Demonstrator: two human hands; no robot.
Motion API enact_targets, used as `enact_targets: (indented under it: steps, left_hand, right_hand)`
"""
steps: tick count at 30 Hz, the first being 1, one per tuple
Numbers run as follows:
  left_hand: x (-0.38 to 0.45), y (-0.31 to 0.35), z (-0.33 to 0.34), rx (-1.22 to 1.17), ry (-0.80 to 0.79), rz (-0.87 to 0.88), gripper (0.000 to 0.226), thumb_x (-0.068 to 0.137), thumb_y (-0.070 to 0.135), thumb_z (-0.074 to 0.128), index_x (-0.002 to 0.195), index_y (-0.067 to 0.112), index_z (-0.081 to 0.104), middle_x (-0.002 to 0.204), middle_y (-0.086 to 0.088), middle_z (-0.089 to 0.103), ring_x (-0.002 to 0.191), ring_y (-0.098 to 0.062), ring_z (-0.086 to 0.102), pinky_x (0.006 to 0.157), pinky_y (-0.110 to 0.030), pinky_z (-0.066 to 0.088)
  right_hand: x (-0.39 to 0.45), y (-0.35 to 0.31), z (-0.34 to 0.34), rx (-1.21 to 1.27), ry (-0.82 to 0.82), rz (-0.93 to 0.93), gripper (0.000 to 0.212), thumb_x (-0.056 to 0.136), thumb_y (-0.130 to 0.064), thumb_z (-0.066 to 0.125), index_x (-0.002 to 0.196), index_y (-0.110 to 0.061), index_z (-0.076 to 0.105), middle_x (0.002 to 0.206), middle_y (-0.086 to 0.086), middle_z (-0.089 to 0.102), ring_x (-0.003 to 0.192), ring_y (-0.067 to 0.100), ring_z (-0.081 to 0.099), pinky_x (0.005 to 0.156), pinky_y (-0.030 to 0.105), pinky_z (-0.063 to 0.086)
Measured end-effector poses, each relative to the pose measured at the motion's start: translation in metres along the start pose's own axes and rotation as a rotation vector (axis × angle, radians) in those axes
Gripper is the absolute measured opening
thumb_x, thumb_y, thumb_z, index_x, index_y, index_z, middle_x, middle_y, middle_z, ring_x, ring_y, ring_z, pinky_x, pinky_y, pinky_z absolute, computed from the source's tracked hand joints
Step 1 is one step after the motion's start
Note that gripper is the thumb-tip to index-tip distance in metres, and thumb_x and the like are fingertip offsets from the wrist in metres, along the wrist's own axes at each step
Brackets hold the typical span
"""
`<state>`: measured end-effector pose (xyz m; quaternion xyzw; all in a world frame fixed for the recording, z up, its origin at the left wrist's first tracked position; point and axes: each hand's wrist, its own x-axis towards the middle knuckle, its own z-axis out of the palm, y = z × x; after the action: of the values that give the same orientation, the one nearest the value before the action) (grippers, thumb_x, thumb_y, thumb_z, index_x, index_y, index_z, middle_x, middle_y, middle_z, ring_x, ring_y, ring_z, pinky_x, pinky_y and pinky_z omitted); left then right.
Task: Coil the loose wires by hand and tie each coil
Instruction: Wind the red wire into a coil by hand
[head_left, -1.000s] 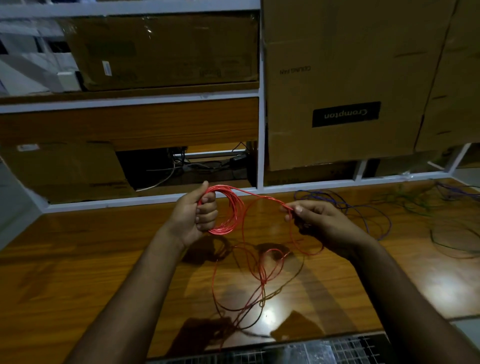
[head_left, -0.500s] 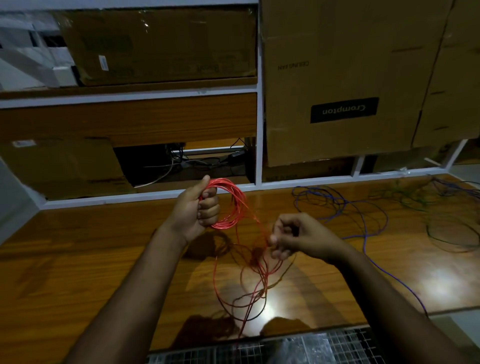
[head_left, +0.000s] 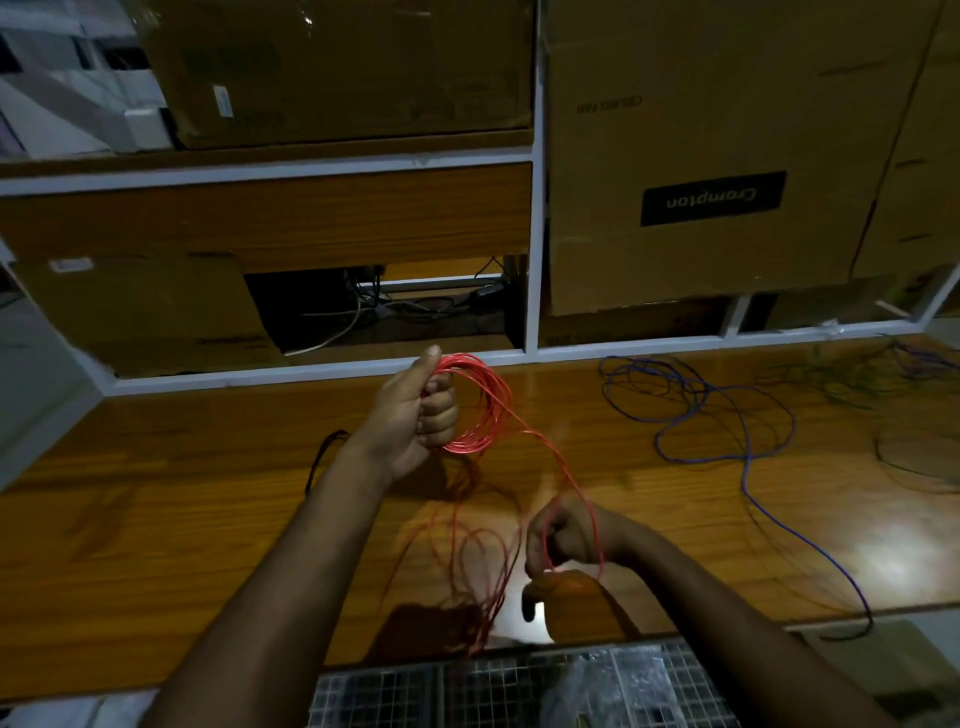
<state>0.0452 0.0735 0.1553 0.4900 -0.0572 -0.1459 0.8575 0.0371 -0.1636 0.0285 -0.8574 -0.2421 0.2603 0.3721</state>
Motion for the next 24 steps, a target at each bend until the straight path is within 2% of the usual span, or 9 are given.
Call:
enact_targets:
  steps: [3,6,8,10,12,14,18,22,24]
  left_hand:
    - [0.000,0.000,0.002,-0.013,-0.005,0.000,0.044,0.097,0.045,0.042,0.061,0.020,0.039,0.043,0.008,0.024,0.031,-0.004,0.021,0.036,-0.017,0.011]
    - [0.002,0.000,0.004,-0.023,-0.004,-0.004,0.047,0.100,0.043,0.038,0.059,0.020,0.041,0.042,0.008,0.024,0.031,-0.003,0.021,0.037,-0.016,0.010]
    - [0.004,0.000,0.005,-0.022,-0.012,0.000,0.046,0.100,0.044,0.039,0.060,0.020,0.040,0.042,0.009,0.025,0.031,-0.003,0.022,0.035,-0.016,0.012]
    - [0.006,0.001,0.006,-0.005,-0.014,0.004,0.045,0.100,0.045,0.039,0.061,0.020,0.040,0.042,0.009,0.026,0.031,-0.004,0.022,0.034,-0.016,0.015]
    - [0.008,0.002,0.008,0.003,-0.009,0.010,0.044,0.099,0.045,0.041,0.062,0.020,0.039,0.042,0.009,0.026,0.031,-0.004,0.022,0.033,-0.016,0.015]
    - [0.009,0.004,0.011,0.005,-0.007,0.020,0.044,0.099,0.044,0.041,0.062,0.020,0.038,0.042,0.009,0.025,0.031,-0.004,0.021,0.033,-0.016,0.015]
    - [0.010,0.008,0.015,0.009,-0.008,0.049,0.041,0.096,0.044,0.044,0.063,0.019,0.037,0.042,0.009,0.025,0.031,-0.004,0.022,0.032,-0.016,0.015]
    - [0.012,0.010,0.018,0.001,-0.012,0.080,0.043,0.101,0.041,0.039,0.065,0.019,0.036,0.042,0.009,0.025,0.031,-0.004,0.022,0.032,-0.016,0.015]
    - [0.012,0.011,0.021,0.003,-0.007,0.093,0.044,0.104,0.040,0.035,0.065,0.019,0.035,0.042,0.009,0.025,0.031,-0.004,0.022,0.033,-0.016,0.015]
  right_hand:
    - [-0.009,-0.010,-0.011,0.177,0.175,0.037,0.019,0.079,-0.001,0.051,0.075,-0.007,0.069,0.067,0.005,0.069,0.064,0.020,0.068,0.062,0.034,0.055]
    - [-0.014,-0.023,-0.016,0.432,0.233,-0.003,0.021,0.102,-0.011,0.046,0.098,-0.003,0.065,0.088,0.011,0.069,0.078,0.022,0.067,0.071,0.035,0.054]
    - [-0.017,-0.038,-0.017,0.571,0.183,-0.063,0.028,0.104,-0.023,0.046,0.113,-0.004,0.065,0.105,0.012,0.070,0.095,0.025,0.067,0.082,0.037,0.053]
    - [-0.020,-0.056,-0.017,0.694,0.079,-0.133,0.031,0.104,-0.025,0.047,0.126,-0.008,0.061,0.121,0.009,0.068,0.110,0.025,0.065,0.090,0.036,0.053]
    - [-0.022,-0.070,-0.015,0.889,-0.088,-0.216,0.033,0.101,-0.014,0.050,0.133,-0.008,0.056,0.128,0.013,0.064,0.111,0.028,0.064,0.089,0.035,0.054]
    - [-0.024,-0.081,-0.010,1.001,-0.192,-0.285,0.038,0.097,-0.006,0.054,0.134,-0.009,0.054,0.127,0.015,0.062,0.102,0.028,0.064,0.080,0.032,0.055]
    - [-0.022,-0.093,0.005,0.886,-0.052,-0.341,0.039,0.091,-0.006,0.062,0.129,-0.016,0.055,0.102,0.005,0.062,0.081,0.015,0.059,0.068,0.026,0.049]
    - [-0.012,-0.089,0.019,0.629,0.309,-0.327,0.036,0.086,-0.021,0.074,0.120,-0.027,0.063,0.096,-0.009,0.055,0.086,0.006,0.055,0.077,0.022,0.049]
    - [-0.004,-0.087,0.031,0.360,0.503,-0.356,0.021,0.086,-0.032,0.073,0.107,-0.035,0.069,0.096,-0.018,0.056,0.089,0.000,0.056,0.076,0.016,0.045]
